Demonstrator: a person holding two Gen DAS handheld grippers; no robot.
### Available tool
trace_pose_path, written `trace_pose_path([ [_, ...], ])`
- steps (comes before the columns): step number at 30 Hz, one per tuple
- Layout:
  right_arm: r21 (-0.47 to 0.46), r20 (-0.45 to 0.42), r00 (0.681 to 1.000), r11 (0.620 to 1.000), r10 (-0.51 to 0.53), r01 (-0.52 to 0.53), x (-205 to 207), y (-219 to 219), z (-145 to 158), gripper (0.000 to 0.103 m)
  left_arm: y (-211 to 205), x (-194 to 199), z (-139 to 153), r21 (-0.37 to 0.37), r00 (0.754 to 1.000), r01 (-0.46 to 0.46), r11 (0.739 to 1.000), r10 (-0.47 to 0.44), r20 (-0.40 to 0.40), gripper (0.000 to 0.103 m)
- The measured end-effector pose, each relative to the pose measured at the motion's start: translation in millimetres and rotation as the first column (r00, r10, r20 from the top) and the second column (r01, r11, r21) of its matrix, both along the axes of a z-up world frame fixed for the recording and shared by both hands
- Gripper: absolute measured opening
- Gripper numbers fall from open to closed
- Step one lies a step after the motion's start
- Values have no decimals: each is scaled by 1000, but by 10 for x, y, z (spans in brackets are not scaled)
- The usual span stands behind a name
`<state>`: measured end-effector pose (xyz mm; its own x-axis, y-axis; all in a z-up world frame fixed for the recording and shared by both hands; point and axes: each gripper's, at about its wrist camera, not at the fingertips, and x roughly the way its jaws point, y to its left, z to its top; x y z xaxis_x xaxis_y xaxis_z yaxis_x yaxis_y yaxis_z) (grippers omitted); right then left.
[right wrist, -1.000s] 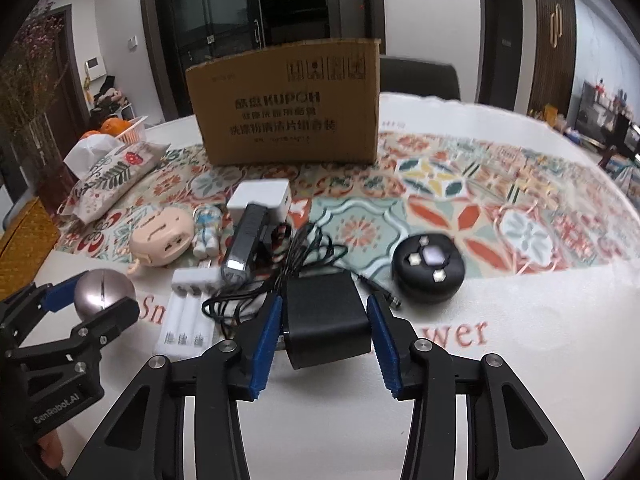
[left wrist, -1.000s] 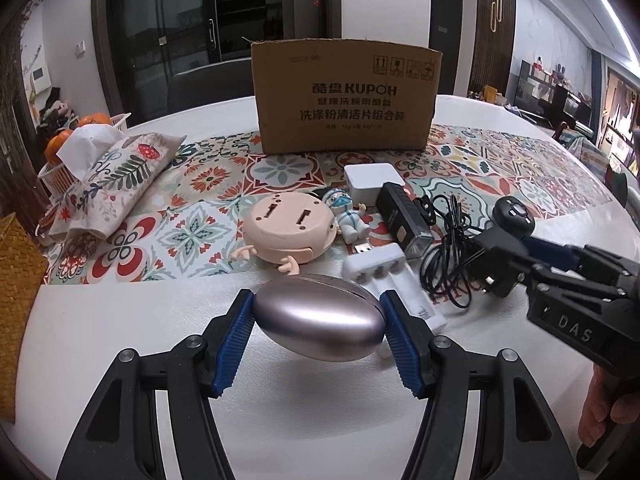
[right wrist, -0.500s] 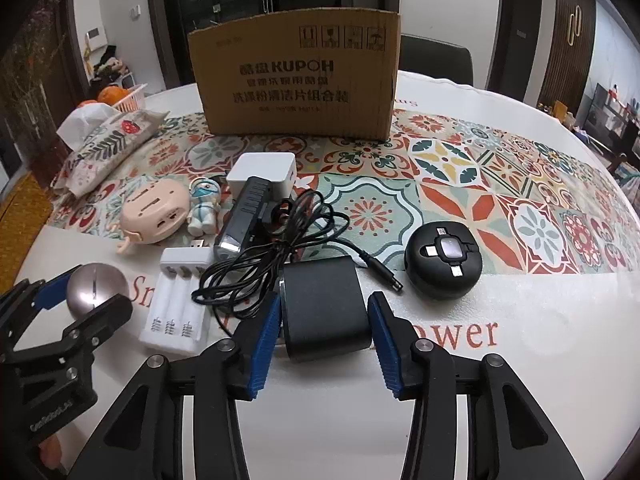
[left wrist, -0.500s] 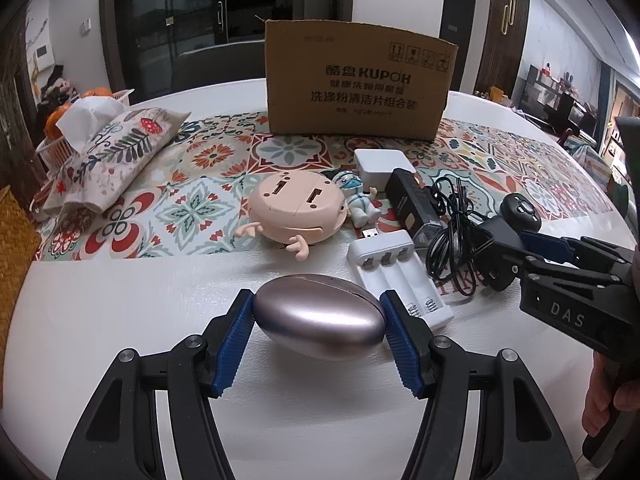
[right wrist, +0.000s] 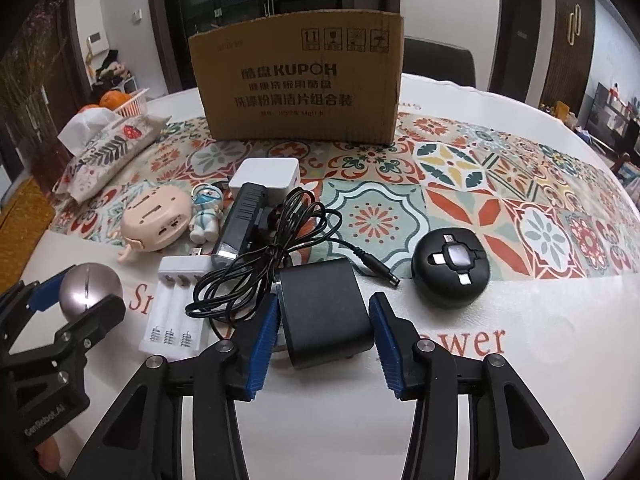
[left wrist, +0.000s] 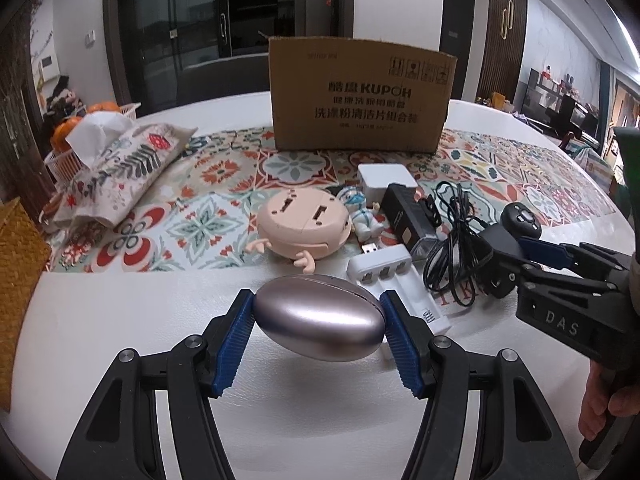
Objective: Organize rigid objects
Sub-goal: 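Lift the silver egg and black adapter with cable toward the cardboard box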
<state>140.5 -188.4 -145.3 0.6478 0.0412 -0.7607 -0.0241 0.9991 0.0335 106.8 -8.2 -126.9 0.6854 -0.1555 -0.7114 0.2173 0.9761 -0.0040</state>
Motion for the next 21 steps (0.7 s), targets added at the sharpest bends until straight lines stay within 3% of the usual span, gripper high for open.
trace_pose_path([
  [11,-15,126,992,999,-29,31,-177,-37,326,46,-44,36,230,-46,999,20,999,-18,39,63],
  [21,5,280,959,999,-32,32,-146,-32,781,46,-68,224,674,-77,989,40,996,-28,146,63],
])
